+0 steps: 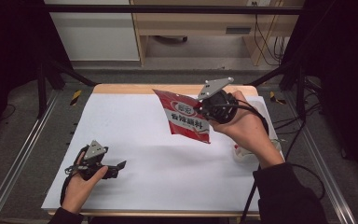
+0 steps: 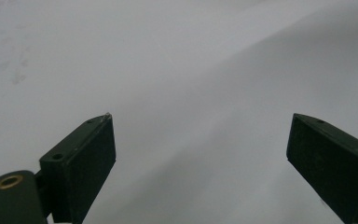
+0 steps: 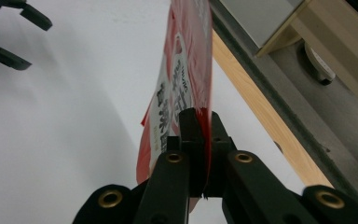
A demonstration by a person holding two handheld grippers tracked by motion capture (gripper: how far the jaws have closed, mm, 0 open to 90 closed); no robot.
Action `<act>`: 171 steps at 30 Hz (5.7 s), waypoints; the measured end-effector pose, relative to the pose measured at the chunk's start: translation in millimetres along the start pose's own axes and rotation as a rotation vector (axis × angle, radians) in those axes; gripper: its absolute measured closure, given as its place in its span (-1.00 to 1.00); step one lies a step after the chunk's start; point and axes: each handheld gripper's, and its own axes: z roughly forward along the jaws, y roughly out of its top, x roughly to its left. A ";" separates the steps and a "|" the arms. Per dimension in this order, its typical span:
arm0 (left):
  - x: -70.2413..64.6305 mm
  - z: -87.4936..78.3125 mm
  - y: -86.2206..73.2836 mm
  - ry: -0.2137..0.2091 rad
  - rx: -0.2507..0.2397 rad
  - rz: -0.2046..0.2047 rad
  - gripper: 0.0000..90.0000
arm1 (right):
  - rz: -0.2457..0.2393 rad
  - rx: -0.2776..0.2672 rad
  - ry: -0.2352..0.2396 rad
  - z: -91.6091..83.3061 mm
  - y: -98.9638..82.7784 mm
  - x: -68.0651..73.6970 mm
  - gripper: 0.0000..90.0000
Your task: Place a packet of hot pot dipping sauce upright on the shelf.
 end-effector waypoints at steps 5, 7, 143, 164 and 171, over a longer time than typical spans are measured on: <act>2.7 0.4 0.5 0.031 -0.004 0.044 -0.83 | 0.003 0.017 -0.027 1.2 -0.5 -11.2 1.00; 3.6 1.7 -0.2 0.031 -0.002 0.046 -0.83 | 0.020 0.016 -0.027 2.5 -1.3 -16.6 1.00; 17.0 -3.8 -4.2 0.077 0.004 0.033 -0.82 | 0.387 0.064 -0.213 -17.2 -174.1 -135.7 0.99; 16.9 -4.4 -4.2 0.074 0.004 0.035 -0.82 | 0.412 0.121 -0.233 -23.8 -191.4 -128.5 0.97; 15.9 -3.8 -4.1 0.073 0.005 0.039 -0.82 | 0.416 0.103 -0.240 -28.6 -194.8 -123.1 0.82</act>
